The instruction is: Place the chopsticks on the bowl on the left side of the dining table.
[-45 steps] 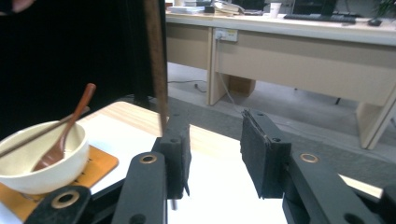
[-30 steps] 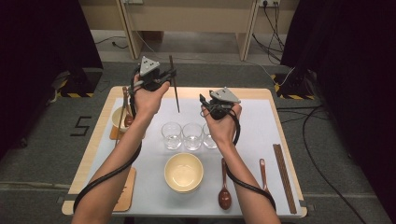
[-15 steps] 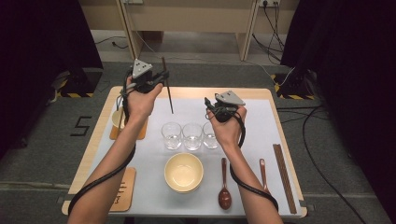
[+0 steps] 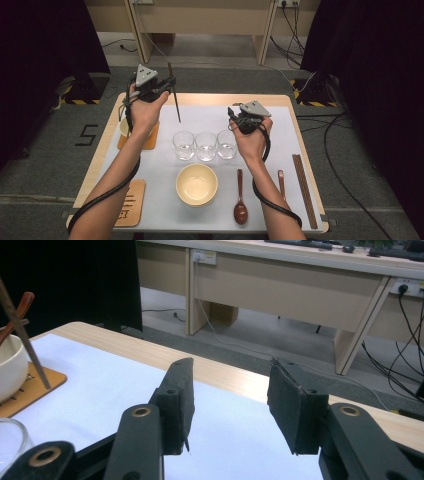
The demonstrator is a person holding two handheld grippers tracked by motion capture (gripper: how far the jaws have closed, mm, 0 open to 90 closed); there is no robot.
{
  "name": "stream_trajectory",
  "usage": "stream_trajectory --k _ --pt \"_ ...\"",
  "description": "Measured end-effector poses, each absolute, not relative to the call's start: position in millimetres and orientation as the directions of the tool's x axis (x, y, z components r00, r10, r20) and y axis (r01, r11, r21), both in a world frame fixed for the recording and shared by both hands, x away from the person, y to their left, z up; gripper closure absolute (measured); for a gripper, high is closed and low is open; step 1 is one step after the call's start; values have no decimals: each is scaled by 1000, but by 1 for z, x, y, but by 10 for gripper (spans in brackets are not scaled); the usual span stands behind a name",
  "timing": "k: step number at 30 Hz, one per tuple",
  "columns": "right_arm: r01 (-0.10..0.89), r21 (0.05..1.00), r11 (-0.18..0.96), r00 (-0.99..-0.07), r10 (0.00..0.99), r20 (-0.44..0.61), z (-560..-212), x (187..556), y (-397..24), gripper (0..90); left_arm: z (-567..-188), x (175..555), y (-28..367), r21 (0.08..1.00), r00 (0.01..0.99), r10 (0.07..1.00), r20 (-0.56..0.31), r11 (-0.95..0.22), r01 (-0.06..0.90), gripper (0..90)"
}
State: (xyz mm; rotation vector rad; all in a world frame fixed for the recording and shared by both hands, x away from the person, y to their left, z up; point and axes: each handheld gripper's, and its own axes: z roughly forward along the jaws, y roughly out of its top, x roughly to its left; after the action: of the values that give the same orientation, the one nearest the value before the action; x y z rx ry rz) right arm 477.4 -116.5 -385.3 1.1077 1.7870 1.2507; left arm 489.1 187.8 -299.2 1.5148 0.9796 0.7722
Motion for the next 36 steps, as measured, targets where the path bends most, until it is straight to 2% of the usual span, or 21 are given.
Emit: stream_trajectory --k 14,36 --pt "275 947 167 -366 929 -57 -393 472 -140 528 -298 478 197 985 429 903 -28 -48 167 830" --pt "258 952 162 -356 932 -62 -398 463 -163 524 -301 459 221 983 388 921 -22 -50 175 830"
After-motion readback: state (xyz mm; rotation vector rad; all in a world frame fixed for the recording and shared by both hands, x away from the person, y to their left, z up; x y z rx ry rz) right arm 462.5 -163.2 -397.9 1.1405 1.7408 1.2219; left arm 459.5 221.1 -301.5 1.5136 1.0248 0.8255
